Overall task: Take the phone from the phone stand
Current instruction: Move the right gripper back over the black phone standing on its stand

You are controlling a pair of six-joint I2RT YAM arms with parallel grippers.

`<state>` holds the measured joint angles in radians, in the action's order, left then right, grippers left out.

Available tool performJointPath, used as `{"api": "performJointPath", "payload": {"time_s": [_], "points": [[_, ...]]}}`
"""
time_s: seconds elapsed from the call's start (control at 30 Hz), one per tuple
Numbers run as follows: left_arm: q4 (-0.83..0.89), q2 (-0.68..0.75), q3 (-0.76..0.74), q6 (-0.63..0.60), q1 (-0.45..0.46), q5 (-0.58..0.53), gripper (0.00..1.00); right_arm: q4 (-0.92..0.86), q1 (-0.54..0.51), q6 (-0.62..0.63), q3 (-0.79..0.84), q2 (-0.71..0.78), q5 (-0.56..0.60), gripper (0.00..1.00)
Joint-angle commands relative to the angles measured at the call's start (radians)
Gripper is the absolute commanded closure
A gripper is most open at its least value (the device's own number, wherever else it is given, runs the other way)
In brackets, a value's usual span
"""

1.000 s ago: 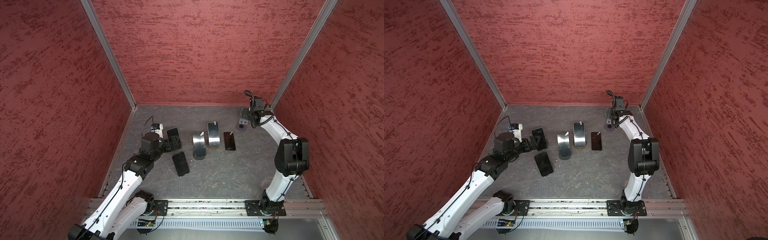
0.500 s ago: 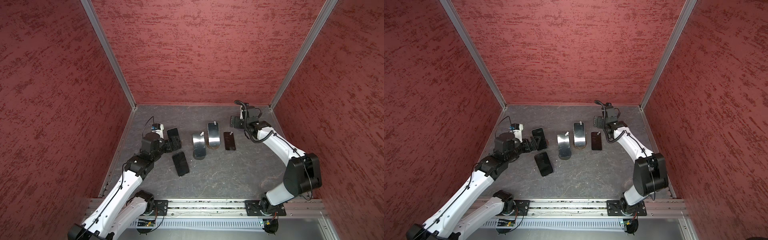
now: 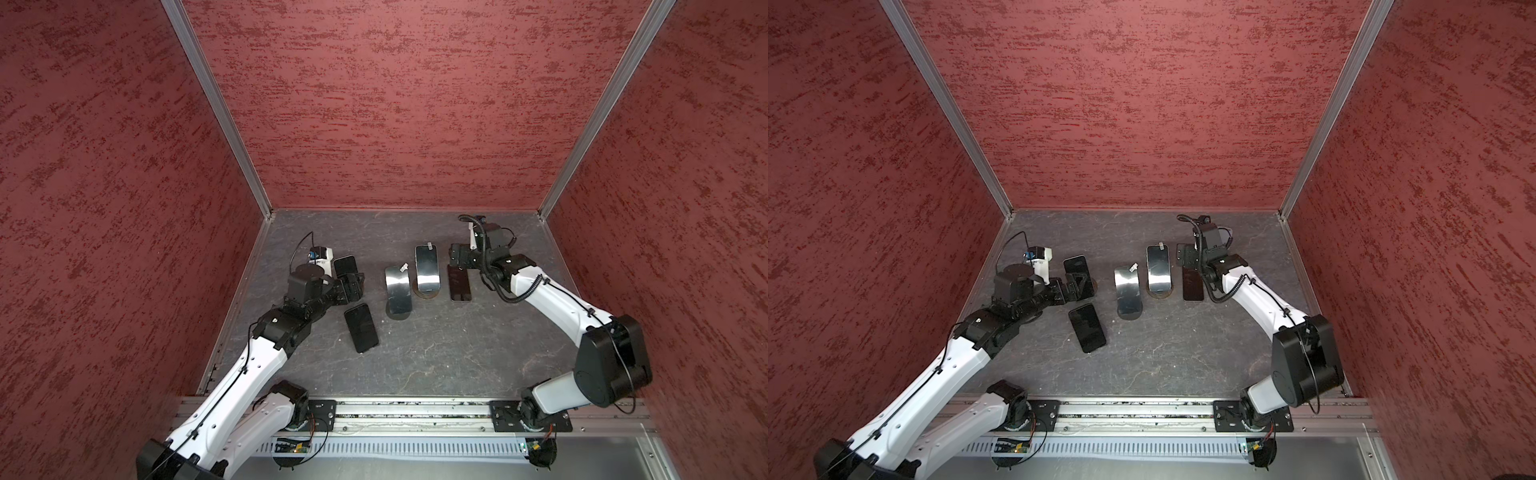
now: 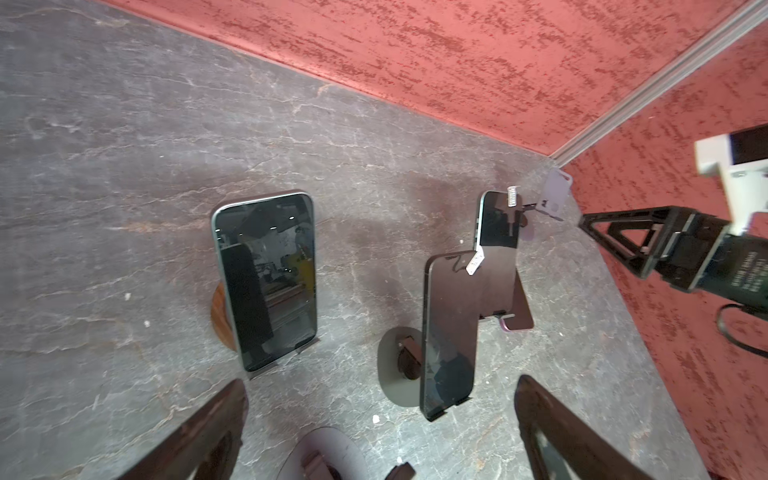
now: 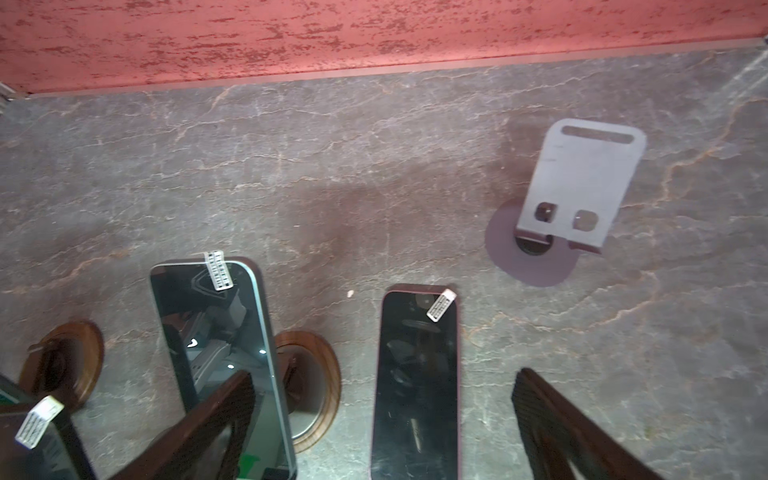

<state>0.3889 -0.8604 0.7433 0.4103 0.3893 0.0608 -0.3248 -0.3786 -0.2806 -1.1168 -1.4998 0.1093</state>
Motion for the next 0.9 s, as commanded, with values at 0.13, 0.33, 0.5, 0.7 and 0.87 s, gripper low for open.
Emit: {"api": "performJointPath", "payload": {"time_s": [0.13,0.33,0.5,0.7,0.87], "points": [[-0.123,-0.011,-0.013,-0.01,0.006,0.122,0.01,0.052,-0.072,-0.05,-0.002,-0.035,-0.033,0.01],[-0.143,-0.057,-0.004,-0.008,0.01,0.202,0.01,0.051,-0.126,-0.068,-0.023,-0.081,-0.036,0.01],[-0.159,-0.072,-0.007,-0.004,0.022,0.219,0.01,0.053,-0.163,-0.083,-0.03,-0.115,-0.036,0.01],[-0.157,-0.072,-0.01,-0.003,0.029,0.22,0.0,0.04,-0.196,-0.096,-0.045,-0.156,-0.018,0.01],[-0.144,-0.065,-0.016,-0.004,0.031,0.211,0.0,0.032,-0.216,-0.101,-0.063,-0.187,0.0,0.01]]}}
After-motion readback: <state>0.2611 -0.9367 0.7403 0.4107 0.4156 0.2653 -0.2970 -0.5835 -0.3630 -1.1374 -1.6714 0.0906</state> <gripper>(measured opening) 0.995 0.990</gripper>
